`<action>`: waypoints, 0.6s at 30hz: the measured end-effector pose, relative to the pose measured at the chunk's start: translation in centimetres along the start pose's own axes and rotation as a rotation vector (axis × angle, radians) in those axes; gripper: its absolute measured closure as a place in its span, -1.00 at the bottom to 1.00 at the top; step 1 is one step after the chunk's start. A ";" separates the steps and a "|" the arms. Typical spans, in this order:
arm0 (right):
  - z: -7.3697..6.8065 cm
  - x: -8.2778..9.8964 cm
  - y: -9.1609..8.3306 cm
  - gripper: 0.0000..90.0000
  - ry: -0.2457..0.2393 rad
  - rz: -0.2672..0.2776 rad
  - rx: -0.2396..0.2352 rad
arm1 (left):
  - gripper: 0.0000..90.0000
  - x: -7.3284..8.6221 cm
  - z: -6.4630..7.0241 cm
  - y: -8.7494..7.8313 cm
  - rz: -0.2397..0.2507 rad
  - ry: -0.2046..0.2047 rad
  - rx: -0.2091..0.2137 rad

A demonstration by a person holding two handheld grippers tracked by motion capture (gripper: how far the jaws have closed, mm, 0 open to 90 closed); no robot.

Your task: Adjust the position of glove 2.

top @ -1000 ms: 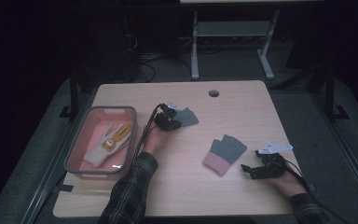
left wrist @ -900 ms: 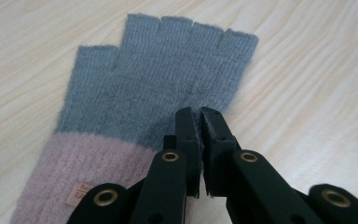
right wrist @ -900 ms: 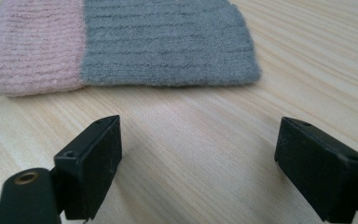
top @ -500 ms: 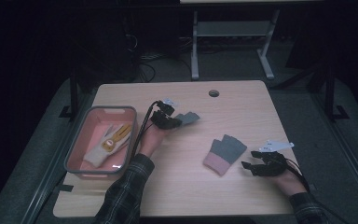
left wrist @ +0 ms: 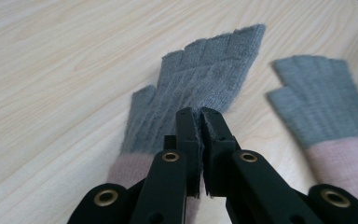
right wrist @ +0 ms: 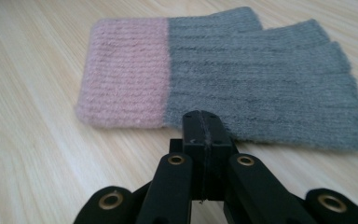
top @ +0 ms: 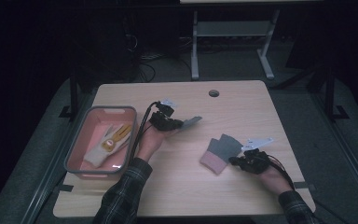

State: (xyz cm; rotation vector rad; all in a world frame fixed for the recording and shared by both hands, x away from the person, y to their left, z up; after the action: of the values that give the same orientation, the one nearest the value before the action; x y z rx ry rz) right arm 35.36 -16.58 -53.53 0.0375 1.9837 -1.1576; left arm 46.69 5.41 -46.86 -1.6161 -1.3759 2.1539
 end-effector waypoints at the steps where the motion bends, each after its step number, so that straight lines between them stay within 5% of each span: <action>1: -0.2 -0.1 0.2 1.00 -0.003 -0.001 -0.003 | 0.92 0.0 0.2 -0.1 -0.003 0.008 0.003; 18: -3.0 -3.0 3.5 1.00 -0.041 0.016 -0.047 | 0.92 -0.9 3.8 0.2 -0.010 0.039 0.057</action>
State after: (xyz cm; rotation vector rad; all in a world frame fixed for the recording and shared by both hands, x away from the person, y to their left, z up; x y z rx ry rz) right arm 36.86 -11.30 -53.34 0.0060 1.9700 -1.0931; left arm 44.06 2.54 -46.25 -1.6180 -1.2968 2.1241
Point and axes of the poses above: each handheld gripper's, and its own axes: y roughly forward along the jaws, x roughly out of its underside, z roughly to its right, the point moved 9 cm from there along y, roughly forward along the jaws, and after that the axes turned 10 degrees about y, right-handed, at the moved point
